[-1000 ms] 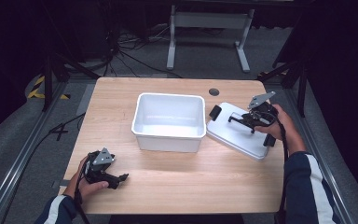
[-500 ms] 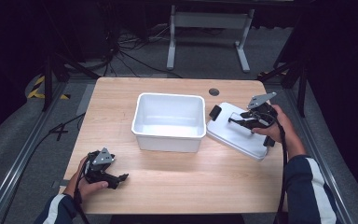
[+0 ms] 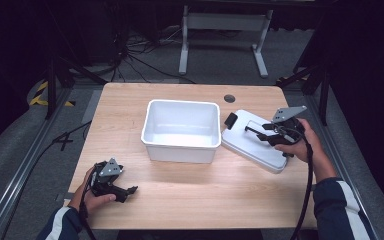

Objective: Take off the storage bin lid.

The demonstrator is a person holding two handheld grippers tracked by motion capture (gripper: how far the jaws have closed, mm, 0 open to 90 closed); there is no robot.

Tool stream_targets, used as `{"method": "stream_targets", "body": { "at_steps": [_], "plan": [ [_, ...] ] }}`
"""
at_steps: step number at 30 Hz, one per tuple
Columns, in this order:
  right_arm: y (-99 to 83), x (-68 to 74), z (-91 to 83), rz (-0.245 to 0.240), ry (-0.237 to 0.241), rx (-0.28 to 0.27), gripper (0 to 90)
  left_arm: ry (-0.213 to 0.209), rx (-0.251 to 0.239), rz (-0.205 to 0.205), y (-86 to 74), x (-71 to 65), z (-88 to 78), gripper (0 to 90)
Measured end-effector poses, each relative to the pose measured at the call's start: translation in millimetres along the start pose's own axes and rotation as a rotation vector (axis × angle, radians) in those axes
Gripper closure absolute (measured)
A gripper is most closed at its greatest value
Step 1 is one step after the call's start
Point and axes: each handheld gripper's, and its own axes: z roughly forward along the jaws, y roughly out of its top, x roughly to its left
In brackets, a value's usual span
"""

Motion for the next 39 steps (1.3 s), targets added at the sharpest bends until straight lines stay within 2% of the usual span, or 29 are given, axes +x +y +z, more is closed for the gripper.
{"method": "stream_targets", "body": {
  "at_steps": [9, 15, 26, 29, 33, 34, 39],
  "plan": [
    [-23.1, 18.4, -19.1, 0.001, -0.015, -0.035, 47.9, -0.001, 0.001, -0.002, -0.1, -0.3, 0.0, 5.9],
    [-41.4, 31.4, -30.6, -0.016, -0.034, -0.042, 45.9, 0.001, -0.001, 0.0, -0.1, -0.1, 0.1, 5.9],
    [-78.2, 48.6, -38.8, -0.005, -0.045, -0.07, 38.4, 0.001, -0.001, 0.0, -0.1, -0.1, 0.1, 5.9],
    [-90.1, 53.3, -38.8, 0.016, -0.066, -0.082, 33.9, 0.0, 0.0, -0.002, -0.1, -0.2, 0.1, 5.8],
    [-110.9, 59.8, -34.0, 0.055, -0.058, -0.081, 31.8, 0.001, 0.001, 0.001, 0.1, 0.0, -0.1, 5.8],
    [-110.9, 59.8, -34.0, 0.055, -0.058, -0.081, 31.8, 0.001, 0.001, 0.001, 0.1, 0.0, -0.1, 5.8],
    [-138.1, 64.3, -23.8, 0.133, -0.05, -0.094, 28.4, 0.0, 0.002, 0.0, 0.1, 0.0, -0.1, 5.8]
  ]
}}
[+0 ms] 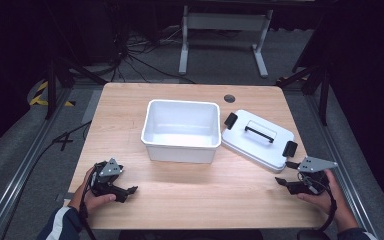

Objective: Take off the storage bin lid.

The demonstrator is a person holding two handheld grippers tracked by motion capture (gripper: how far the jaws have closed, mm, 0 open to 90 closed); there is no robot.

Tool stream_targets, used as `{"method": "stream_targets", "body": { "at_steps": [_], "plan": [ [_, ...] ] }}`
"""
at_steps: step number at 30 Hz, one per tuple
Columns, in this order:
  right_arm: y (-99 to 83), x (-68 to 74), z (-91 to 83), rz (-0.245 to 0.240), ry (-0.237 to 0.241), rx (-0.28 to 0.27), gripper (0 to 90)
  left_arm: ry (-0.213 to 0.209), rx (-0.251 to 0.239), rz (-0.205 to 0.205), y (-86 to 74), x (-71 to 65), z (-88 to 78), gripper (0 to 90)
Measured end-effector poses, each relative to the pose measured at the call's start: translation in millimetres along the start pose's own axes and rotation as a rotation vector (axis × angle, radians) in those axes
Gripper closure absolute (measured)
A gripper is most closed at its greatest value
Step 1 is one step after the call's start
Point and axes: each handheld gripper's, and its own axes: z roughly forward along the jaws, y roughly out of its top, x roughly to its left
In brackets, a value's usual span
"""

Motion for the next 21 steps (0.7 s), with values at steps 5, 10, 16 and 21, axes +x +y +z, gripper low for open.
{"method": "stream_targets", "body": {
  "at_steps": [5, 10, 16, 21],
  "plan": [
    [-22.7, 1.2, 6.9, 0.091, -0.006, -0.013, 26.6, 0.0, 0.0, 0.0, 0.0, 0.0, 0.0, 5.8],
    [-32.8, 2.6, 9.7, 0.14, -0.035, -0.016, 25.0, 0.002, 0.002, 0.0, -0.2, -0.3, -0.2, 5.8],
    [-32.9, 1.8, 10.8, 0.184, -0.018, 0.007, 25.1, 0.011, 0.001, -0.004, -0.9, -0.7, -0.9, 5.7],
    [-32.5, 3.4, 10.8, 0.195, -0.029, 0.01, 25.0, 0.01, 0.0, -0.004, -0.9, -0.5, -0.7, 5.6]
  ]
}}
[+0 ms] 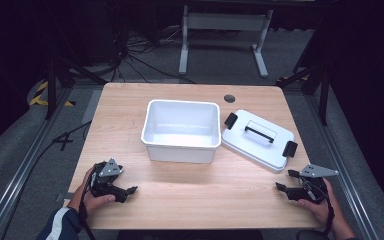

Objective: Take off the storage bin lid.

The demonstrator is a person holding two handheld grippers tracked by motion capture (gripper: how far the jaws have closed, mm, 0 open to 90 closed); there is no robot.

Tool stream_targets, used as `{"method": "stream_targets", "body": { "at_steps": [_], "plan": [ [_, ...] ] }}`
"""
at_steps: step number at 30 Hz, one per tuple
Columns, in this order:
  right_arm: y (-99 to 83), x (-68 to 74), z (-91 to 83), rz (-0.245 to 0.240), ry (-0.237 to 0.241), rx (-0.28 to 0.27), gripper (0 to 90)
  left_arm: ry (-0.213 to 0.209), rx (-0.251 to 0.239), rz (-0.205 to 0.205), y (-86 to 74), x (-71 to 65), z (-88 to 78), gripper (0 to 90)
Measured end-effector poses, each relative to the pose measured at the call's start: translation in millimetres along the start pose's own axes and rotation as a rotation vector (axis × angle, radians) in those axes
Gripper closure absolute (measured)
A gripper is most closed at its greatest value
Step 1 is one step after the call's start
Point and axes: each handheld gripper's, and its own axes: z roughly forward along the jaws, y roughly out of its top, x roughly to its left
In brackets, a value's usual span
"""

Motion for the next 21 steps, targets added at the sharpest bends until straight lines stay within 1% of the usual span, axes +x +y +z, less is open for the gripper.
{"method": "stream_targets", "body": {
  "at_steps": [6, 8, 10, 13, 15, 21],
  "plan": [
    [-0.1, 0.3, 0.2, 0.0, -0.003, -0.003, 24.7, -0.006, 0.002, -0.001, 0.3, 0.4, 0.8, 4.9],
    [-0.1, 0.3, 0.1, -0.001, -0.005, -0.002, 24.6, 0.001, 0.002, 0.004, 0.7, 1.0, 0.9, 4.5],
    [-0.1, 0.3, 0.1, -0.001, -0.005, -0.002, 24.5, -0.002, 0.008, -0.004, 0.9, 0.7, 0.9, 4.1],
    [-0.1, 0.2, 0.2, 0.0, -0.005, -0.002, 24.5, 0.001, 0.01, 0.006, 1.5, 1.6, 0.8, 3.5],
    [-0.1, 0.2, 0.2, 0.0, -0.005, -0.002, 24.5, -0.002, 0.011, -0.003, 1.5, 1.3, 1.2, 3.1],
    [0.0, 0.0, 0.2, 0.002, -0.007, 0.001, 23.5, -0.003, 0.014, 0.004, 1.8, 2.0, 1.3, 2.6]
  ]
}}
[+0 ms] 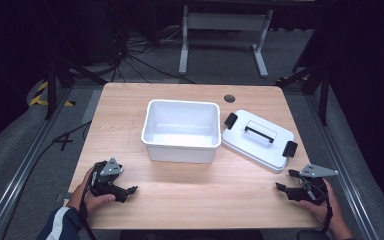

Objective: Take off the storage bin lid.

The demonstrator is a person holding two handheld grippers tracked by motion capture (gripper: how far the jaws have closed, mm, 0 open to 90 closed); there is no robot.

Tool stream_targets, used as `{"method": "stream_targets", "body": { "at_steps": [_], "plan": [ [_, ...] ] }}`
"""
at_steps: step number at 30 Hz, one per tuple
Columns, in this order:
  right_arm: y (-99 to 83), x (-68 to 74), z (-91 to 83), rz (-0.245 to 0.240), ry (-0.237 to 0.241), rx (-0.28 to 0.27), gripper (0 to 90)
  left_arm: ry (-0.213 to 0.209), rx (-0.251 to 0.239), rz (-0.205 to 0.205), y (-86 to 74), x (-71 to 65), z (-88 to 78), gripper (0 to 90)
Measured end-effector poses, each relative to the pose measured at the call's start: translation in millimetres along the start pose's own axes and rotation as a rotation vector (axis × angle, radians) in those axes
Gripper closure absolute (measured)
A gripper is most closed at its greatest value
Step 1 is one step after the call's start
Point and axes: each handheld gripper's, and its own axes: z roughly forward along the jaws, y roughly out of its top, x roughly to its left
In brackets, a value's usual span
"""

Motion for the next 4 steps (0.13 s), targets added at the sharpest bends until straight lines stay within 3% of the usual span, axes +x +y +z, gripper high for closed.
{"method": "stream_targets", "body": {
  "at_steps": [4],
  "plan": [
    [0.0, -0.1, 0.5, 0.004, -0.002, -0.002, 22.8, 0.002, -0.005, -0.008, -0.3, -0.3, 0.9, 1.8]
  ]
}}
